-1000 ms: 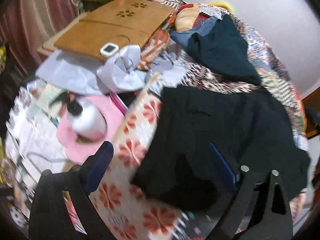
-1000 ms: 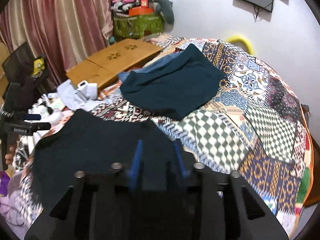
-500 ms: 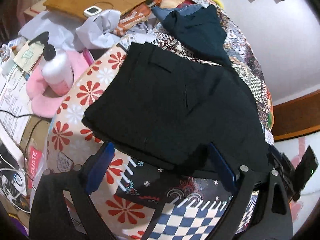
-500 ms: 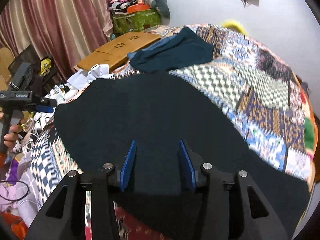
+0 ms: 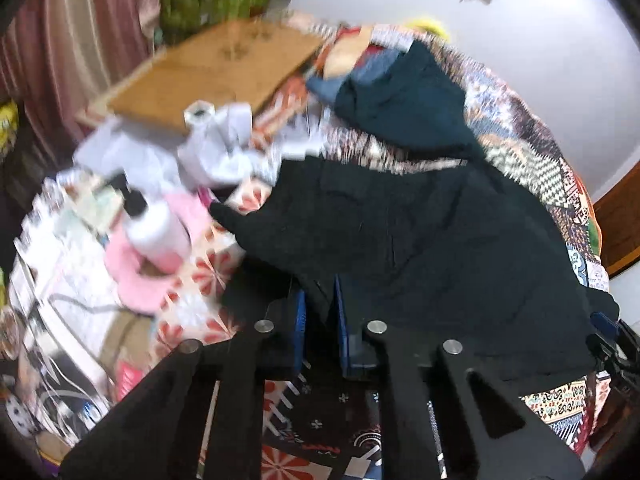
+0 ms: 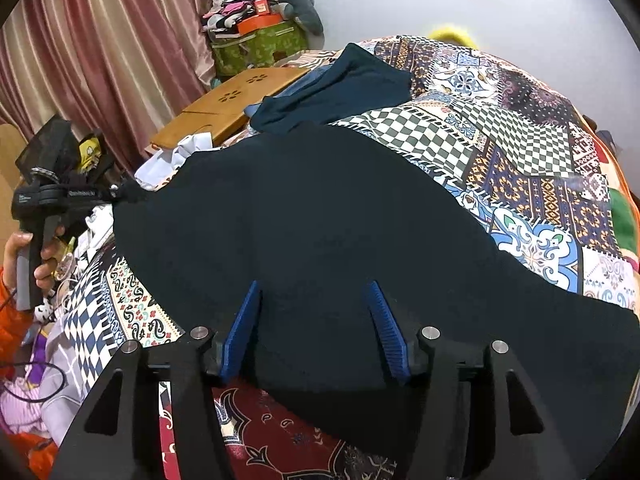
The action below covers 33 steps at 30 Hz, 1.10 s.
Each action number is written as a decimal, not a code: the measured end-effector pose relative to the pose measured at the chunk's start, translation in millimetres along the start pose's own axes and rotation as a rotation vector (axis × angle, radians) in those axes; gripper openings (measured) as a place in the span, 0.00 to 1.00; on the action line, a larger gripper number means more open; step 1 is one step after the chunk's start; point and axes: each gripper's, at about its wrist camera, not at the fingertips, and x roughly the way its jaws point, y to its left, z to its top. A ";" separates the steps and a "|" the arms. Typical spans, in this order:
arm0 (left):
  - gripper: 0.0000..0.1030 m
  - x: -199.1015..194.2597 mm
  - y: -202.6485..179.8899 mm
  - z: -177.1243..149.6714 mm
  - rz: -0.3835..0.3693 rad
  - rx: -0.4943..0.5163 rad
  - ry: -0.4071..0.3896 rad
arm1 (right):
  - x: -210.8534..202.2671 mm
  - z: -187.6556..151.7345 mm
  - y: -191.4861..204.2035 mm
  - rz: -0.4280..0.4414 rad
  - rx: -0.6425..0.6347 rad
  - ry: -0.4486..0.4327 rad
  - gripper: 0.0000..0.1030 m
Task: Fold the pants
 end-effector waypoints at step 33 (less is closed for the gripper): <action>0.85 5.1 -56.4 26.4 -0.043 0.199 0.023 | 25.7 22.1 -45.8 -0.006 0.185 0.068 0.74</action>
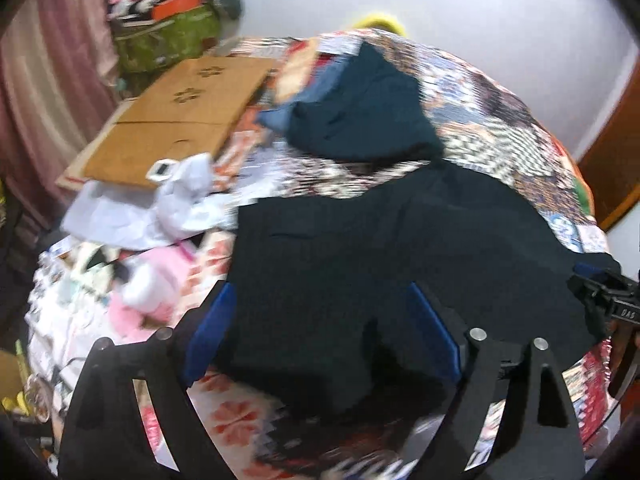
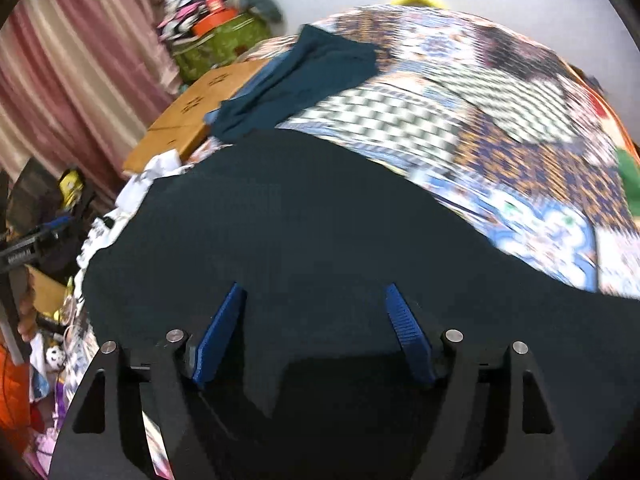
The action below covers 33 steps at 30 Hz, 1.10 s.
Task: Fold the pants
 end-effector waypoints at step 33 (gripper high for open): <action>0.87 83.0 -275.8 14.2 -0.168 0.451 0.203 | -155.9 -144.8 -139.8 -0.109 0.530 -0.167 0.75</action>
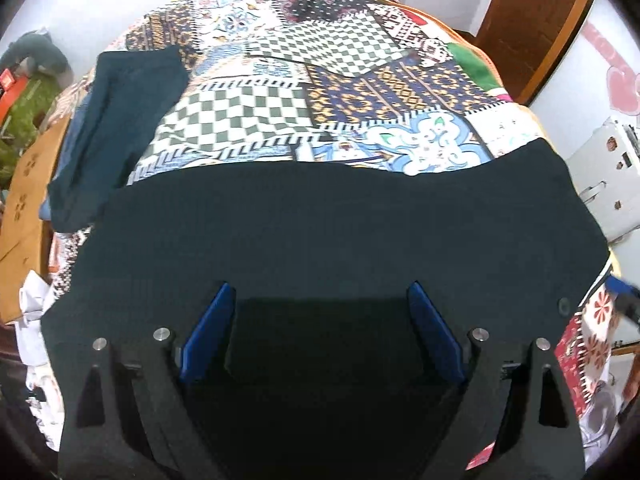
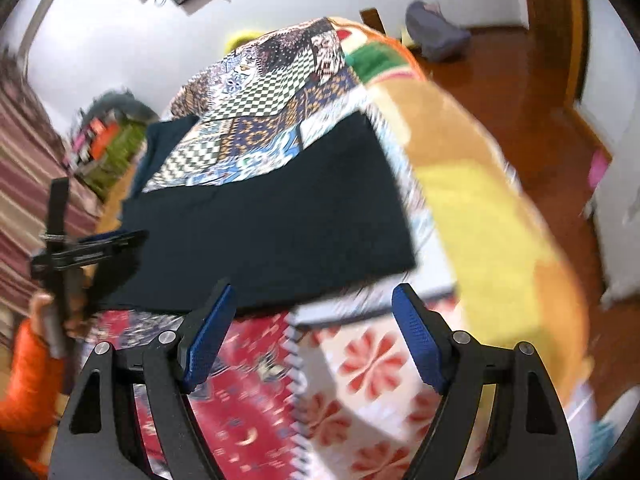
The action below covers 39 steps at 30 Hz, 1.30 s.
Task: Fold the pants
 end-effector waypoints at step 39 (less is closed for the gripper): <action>0.95 -137.6 85.5 -62.8 0.092 -0.142 -0.371 | -21.9 97.1 119.4 0.162 -0.091 -0.381 0.09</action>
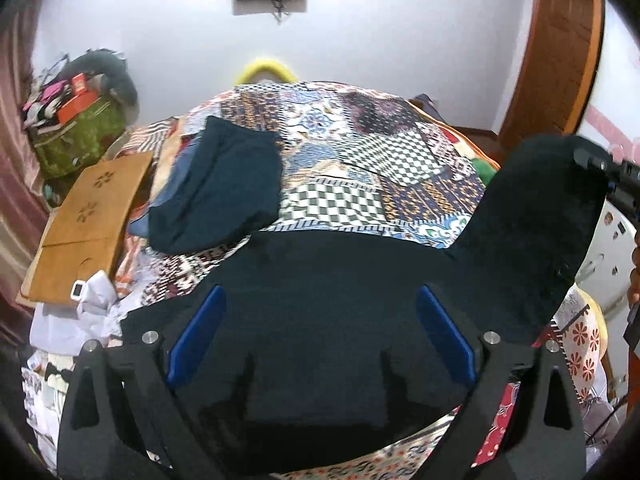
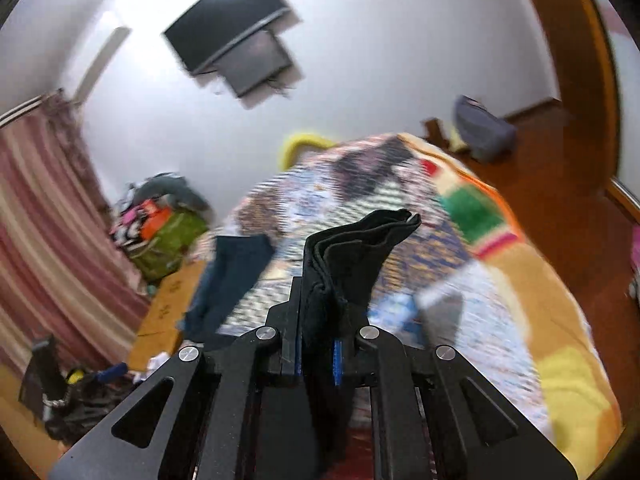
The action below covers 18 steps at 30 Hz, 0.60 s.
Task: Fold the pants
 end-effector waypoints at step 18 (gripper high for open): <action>0.95 -18.7 64.3 -33.1 0.107 -0.099 0.005 | 135.8 -121.2 139.1 0.211 -0.298 0.447 0.10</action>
